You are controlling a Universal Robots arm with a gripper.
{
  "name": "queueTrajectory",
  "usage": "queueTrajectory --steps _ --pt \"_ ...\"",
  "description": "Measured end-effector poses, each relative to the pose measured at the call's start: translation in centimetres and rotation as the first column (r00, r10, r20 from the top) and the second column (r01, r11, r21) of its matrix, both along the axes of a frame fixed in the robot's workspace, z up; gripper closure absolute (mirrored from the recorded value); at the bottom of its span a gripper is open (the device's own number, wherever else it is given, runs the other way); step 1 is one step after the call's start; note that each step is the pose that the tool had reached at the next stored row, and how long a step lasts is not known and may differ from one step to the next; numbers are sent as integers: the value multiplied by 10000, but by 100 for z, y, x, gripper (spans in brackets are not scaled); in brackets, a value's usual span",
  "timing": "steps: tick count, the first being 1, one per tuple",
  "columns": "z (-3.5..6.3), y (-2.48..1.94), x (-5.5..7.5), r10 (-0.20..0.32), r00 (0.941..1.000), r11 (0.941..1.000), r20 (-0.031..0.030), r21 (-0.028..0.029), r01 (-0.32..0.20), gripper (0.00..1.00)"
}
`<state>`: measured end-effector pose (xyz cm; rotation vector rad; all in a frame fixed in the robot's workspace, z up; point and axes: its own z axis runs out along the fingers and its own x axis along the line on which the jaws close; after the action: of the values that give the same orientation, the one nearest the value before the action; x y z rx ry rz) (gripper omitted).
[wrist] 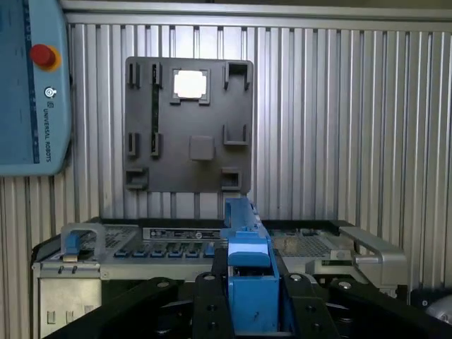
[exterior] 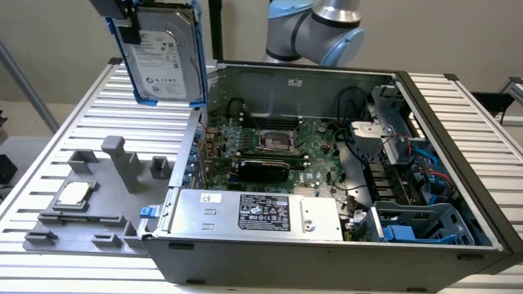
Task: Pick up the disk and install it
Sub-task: 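Pick up the disk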
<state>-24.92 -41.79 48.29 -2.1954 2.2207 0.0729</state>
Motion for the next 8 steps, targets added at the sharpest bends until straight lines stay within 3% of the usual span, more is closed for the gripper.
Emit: queueTrajectory --steps 8 --pt "7 -88 361 0 10000 10000 0 75 0 67"
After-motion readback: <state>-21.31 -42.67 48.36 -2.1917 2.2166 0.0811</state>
